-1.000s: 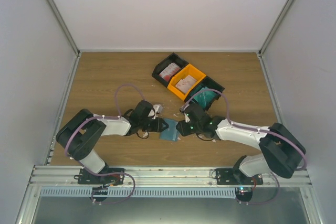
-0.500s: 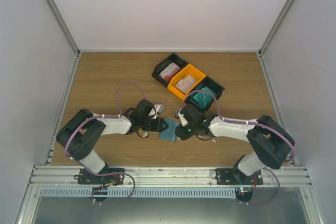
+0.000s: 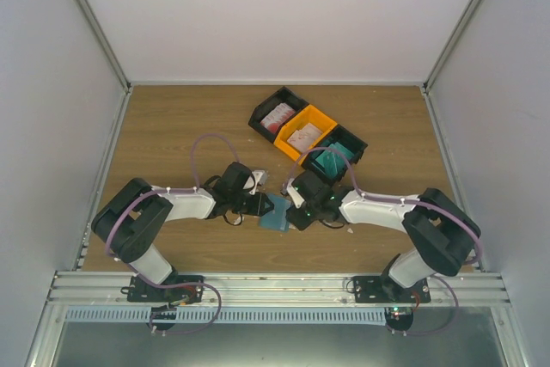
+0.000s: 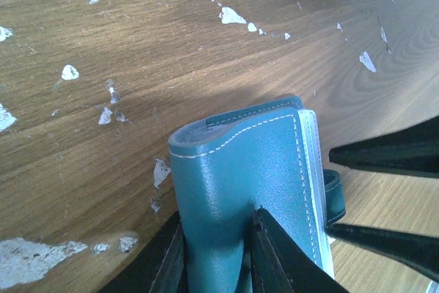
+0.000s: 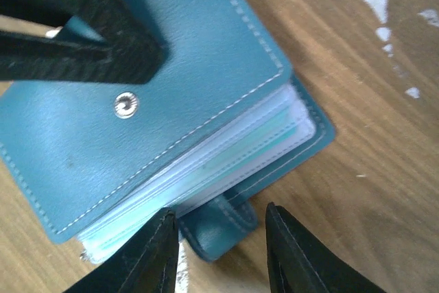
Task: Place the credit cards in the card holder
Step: Close the card holder at the center of the board.
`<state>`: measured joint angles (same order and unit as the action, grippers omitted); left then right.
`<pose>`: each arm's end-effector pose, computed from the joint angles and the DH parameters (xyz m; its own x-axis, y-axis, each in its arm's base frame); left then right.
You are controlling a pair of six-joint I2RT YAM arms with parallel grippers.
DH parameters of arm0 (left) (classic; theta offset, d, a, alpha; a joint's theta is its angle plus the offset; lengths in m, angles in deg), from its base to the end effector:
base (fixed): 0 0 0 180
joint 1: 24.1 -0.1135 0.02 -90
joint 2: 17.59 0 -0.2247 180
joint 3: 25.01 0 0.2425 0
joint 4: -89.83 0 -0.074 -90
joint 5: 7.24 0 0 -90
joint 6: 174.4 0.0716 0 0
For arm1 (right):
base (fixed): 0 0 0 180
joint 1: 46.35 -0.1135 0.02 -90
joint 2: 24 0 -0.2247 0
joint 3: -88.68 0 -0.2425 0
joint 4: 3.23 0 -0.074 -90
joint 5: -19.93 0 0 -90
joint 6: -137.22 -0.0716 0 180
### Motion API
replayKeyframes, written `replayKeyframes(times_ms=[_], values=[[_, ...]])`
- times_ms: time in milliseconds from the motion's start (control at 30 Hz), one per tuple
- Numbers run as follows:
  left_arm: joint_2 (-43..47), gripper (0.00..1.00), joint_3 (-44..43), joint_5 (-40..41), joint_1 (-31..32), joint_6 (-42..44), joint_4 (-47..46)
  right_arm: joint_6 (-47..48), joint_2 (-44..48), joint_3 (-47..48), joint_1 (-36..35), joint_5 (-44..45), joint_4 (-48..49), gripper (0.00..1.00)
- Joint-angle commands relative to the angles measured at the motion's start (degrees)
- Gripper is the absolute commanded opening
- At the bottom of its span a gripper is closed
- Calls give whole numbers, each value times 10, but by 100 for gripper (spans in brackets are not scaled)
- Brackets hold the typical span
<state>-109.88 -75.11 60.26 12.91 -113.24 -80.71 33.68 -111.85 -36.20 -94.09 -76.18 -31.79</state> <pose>0.2196 -0.1998 0.0652 -0.9083 0.1266 -0.3987 0.3512 0.7488 -0.5622 0.1862 0.2163 0.0796 -0.7538 -0.4834 -0.4452 -0.6108 0.7653 0.2032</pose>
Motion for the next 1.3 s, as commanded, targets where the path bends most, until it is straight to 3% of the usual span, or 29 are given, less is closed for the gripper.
replayKeyframes(times_ms=[0, 333, 500, 667, 867, 1133, 1267], values=[[-15, 24, 15, 59, 2, 22, 84, 43, 16, -13, -16, -29, -1, 36], [-20, 23, 10, 58, 2, 23, 82, 19, -42, 32, -26, 58, -45, 37], [-21, 20, 10, 56, 2, 31, 87, -9, -38, 40, -26, 132, -43, 31], [-11, 16, 18, 59, 2, 42, 94, -73, -39, 53, -26, 239, -51, 25], [-3, 16, 25, 58, 1, 43, 97, -202, -39, 78, -19, 331, -84, 32], [4, 22, 29, 42, 1, 29, 71, -286, 16, 40, 10, 335, -75, 34], [10, 32, 37, 8, 1, 6, 43, -245, 55, 30, 22, 263, -46, 38]])
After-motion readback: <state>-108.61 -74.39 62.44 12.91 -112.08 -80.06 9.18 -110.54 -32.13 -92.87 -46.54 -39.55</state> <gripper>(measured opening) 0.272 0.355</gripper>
